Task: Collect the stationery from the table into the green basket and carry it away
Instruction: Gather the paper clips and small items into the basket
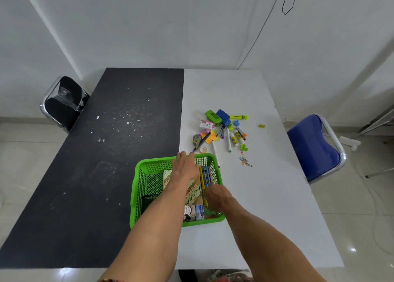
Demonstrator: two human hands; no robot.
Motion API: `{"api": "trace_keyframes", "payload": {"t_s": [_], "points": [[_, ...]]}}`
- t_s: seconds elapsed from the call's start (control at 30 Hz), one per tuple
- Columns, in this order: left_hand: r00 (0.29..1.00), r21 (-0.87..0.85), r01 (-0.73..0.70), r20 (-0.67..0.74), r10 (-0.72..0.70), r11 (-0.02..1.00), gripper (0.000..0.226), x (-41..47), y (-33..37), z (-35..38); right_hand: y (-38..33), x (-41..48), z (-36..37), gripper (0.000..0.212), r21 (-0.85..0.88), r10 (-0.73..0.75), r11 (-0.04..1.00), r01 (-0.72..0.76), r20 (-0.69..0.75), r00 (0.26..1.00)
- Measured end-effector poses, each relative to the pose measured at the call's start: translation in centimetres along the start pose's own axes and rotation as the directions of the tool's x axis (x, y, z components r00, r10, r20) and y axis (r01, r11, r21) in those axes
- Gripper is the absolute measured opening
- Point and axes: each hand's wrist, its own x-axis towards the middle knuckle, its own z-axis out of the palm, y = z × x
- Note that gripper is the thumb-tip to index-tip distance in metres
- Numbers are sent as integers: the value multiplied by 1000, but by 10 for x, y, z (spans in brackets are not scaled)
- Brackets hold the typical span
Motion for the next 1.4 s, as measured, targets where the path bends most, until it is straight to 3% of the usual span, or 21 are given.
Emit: {"api": "trace_keyframes", "payload": {"t_s": [0.2,0.33,0.6,0.9,1.13,1.4], "points": [[1000,9,-7,9,7,1000,53,-7,-4,-1,-12,-4,9,30,-42,-16,999,20,106,994],[1000,12,-9,8,9,1000,53,-8,-5,-1,-12,-3,8,27,38,26,999,-30,116,993],[1000,32,-30,1,30,999,51,3,4,-5,5,7,-15,22,267,152,954,-135,-46,987],[996,29,-82,-14,83,996,47,33,30,-2,60,28,-39,23,258,278,943,-212,-257,926],[993,50,-114,3,114,992,45,71,58,11,133,41,-26,27,330,448,864,-379,-164,879],[990,57,-138,-6,139,989,46,120,100,28,199,60,-13,26,366,531,798,-479,-48,846]]}}
